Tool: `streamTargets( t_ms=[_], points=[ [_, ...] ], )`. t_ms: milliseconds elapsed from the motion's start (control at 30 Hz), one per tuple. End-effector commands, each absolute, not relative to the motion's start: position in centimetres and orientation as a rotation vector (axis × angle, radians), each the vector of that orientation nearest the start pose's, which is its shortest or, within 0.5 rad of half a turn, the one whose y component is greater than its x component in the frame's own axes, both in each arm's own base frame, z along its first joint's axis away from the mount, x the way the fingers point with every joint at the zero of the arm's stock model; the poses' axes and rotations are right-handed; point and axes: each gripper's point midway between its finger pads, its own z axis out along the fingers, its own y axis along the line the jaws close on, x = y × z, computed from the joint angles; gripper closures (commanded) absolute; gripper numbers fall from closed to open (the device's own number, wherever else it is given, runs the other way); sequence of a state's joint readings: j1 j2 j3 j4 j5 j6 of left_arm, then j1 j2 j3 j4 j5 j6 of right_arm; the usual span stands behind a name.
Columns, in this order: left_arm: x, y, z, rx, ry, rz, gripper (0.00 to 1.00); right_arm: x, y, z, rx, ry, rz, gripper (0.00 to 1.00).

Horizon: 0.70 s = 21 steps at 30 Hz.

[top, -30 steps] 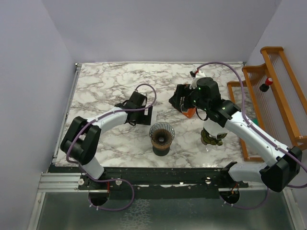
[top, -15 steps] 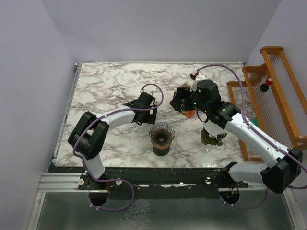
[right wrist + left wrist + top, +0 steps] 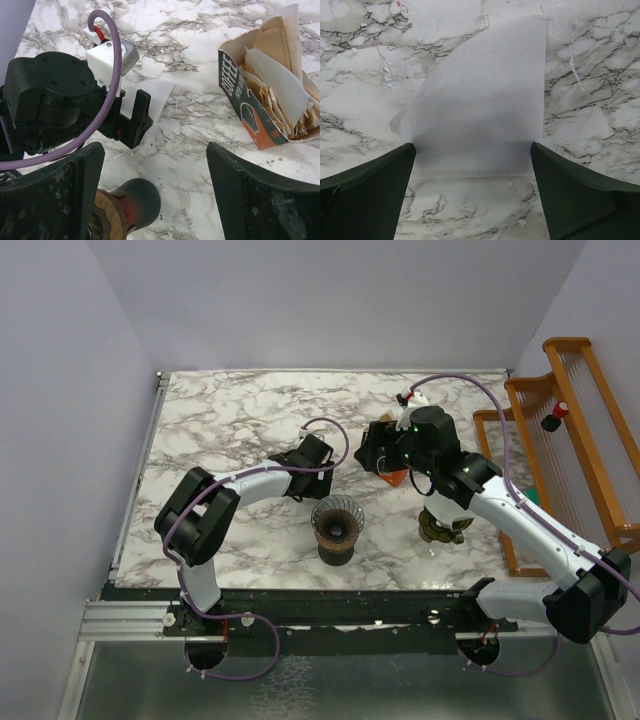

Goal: Place the coffee filter in the dripper
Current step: Pick up the coffee filter from the center of the board.

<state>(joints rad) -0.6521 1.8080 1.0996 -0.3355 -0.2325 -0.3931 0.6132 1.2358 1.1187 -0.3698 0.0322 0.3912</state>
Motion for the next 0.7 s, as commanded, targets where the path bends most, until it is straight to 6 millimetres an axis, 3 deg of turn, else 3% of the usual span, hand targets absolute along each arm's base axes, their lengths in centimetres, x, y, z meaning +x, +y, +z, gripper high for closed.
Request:
streamTargets(
  t_ms=[0, 300, 500, 667],
  points=[
    [30.8, -20.1, -1.7, 0.264, 2.676, 0.033, 0.03, 30.9, 22.1, 24.3, -0.208, 2.099, 0.543, 0.11],
    [29.2, -19.5, -3.4, 0.268, 2.727, 0.032, 0.25, 30.9, 22.1, 24.4, -0.197, 2.096, 0.545, 0.11],
    [28.7, -18.9, -3.7, 0.262, 2.732, 0.054, 0.50, 30.9, 22.1, 24.5, -0.195, 2.094, 0.552, 0.11],
    [29.3, -19.4, -2.7, 0.258, 2.707, 0.027, 0.70, 30.8, 22.1, 24.6, -0.194, 2.092, 0.555, 0.11]
  ],
)
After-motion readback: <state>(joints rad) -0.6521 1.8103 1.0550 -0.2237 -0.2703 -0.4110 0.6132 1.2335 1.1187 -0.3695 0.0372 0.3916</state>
